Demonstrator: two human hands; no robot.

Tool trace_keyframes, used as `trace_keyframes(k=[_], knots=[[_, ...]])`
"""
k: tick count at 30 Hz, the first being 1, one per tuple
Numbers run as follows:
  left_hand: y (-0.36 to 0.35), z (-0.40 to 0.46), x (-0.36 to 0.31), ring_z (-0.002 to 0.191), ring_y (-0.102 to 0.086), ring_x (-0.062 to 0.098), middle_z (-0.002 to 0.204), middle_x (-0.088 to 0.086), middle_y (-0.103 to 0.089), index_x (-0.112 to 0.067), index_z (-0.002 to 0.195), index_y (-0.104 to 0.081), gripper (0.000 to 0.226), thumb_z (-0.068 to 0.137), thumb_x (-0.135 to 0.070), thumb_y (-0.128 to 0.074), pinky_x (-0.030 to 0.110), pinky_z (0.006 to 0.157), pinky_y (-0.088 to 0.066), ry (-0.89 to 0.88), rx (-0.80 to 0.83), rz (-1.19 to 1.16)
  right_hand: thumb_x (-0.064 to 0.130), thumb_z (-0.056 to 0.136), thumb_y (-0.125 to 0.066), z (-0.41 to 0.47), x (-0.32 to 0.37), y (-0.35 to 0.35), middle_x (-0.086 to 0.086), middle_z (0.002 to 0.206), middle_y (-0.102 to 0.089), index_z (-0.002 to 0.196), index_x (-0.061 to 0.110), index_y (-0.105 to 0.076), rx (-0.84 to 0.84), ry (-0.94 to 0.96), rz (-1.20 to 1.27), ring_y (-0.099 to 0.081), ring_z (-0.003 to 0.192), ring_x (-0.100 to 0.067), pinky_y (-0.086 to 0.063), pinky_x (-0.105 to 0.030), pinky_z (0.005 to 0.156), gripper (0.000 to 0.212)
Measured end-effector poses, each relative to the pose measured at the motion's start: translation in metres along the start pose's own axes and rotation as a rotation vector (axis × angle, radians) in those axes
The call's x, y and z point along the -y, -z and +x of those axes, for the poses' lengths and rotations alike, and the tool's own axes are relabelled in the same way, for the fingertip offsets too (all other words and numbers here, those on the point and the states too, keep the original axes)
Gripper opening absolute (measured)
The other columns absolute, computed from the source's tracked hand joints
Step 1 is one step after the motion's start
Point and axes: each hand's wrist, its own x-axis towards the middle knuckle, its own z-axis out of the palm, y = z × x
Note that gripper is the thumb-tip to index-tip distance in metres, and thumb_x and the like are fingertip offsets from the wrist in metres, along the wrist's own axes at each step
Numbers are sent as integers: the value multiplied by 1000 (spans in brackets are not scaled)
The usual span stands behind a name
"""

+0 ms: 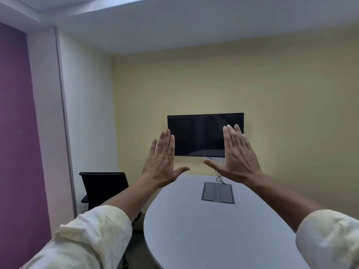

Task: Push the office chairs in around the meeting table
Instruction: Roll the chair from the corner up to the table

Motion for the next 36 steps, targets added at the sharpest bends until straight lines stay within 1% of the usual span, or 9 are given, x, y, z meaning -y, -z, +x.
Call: trace_keyframes(k=[6, 10, 15, 19, 22, 26, 31, 34, 36], knots=[[-27, 10, 51, 147, 24, 28, 161, 17, 21, -1, 151, 16, 114, 84, -85, -19, 50, 122, 0, 1, 1, 10, 93, 75, -24, 31, 36, -46, -15, 164, -11, 155, 2, -7, 11, -50, -17, 6, 152, -26, -12, -50, 122, 123], [-53, 15, 78, 148, 22, 28, 162, 18, 18, -1, 153, 11, 113, 84, -85, -19, 49, 122, 2, 21, 8, -39, 92, 76, -28, 49, 46, -75, -15, 165, -9, 156, 2, -5, 28, -36, -23, 7, 152, -26, -11, -50, 122, 122], [-95, 26, 104, 149, 19, 29, 163, 19, 15, 0, 153, 8, 112, 84, -85, -18, 50, 122, -1, 33, 16, -27, 93, 76, -24, 72, 45, -117, -14, 165, -7, 156, 3, -1, 77, -28, -19, 8, 152, -25, -11, -49, 122, 122], [-131, 36, 117, 149, 18, 28, 163, 18, 14, 0, 153, 7, 111, 85, -85, -15, 50, 122, -2, 60, 29, -27, 91, 77, -26, 87, 38, -163, -13, 165, -9, 156, 4, 0, 118, -1, 14, 5, 152, -25, -13, -49, 122, 120], [-160, 40, 127, 149, 19, 28, 163, 18, 15, -1, 153, 7, 111, 85, -85, -14, 50, 122, -2, 103, 68, -32, 91, 78, -27, 103, 35, -200, -12, 165, -12, 156, 5, -2, 148, 46, 42, 3, 152, -25, -13, -47, 123, 118], [-203, 32, 144, 147, 25, 27, 161, 17, 23, -2, 152, 16, 110, 84, -86, -8, 51, 122, -2, 177, 156, 17, 90, 79, -28, 124, 40, -254, -11, 165, -15, 156, 6, -3, 181, 91, 125, -2, 152, -26, -16, -47, 122, 117], [-247, 14, 175, 147, 25, 27, 160, 17, 24, -3, 151, 17, 108, 86, -85, -7, 50, 122, -3, 269, 236, 54, 89, 81, -29, 139, 59, -324, -13, 163, -20, 156, 6, -7, 226, 154, 217, -9, 151, -28, -20, -47, 121, 114], [-265, -1, 204, 148, 21, 27, 162, 16, 19, -4, 151, 16, 104, 87, -83, -8, 51, 122, -6, 294, 290, 107, 89, 82, -26, 145, 82, -367, -13, 164, -17, 157, 8, -3, 274, 179, 267, -9, 151, -27, -20, -47, 121, 113], [-275, -11, 228, 148, 21, 27, 162, 16, 18, -5, 152, 14, 104, 85, -83, -3, 51, 122, -5, 333, 326, 122, 89, 82, -25, 148, 104, -395, -12, 165, -13, 157, 10, 1, 303, 198, 302, -8, 151, -27, -19, -46, 122, 112]])
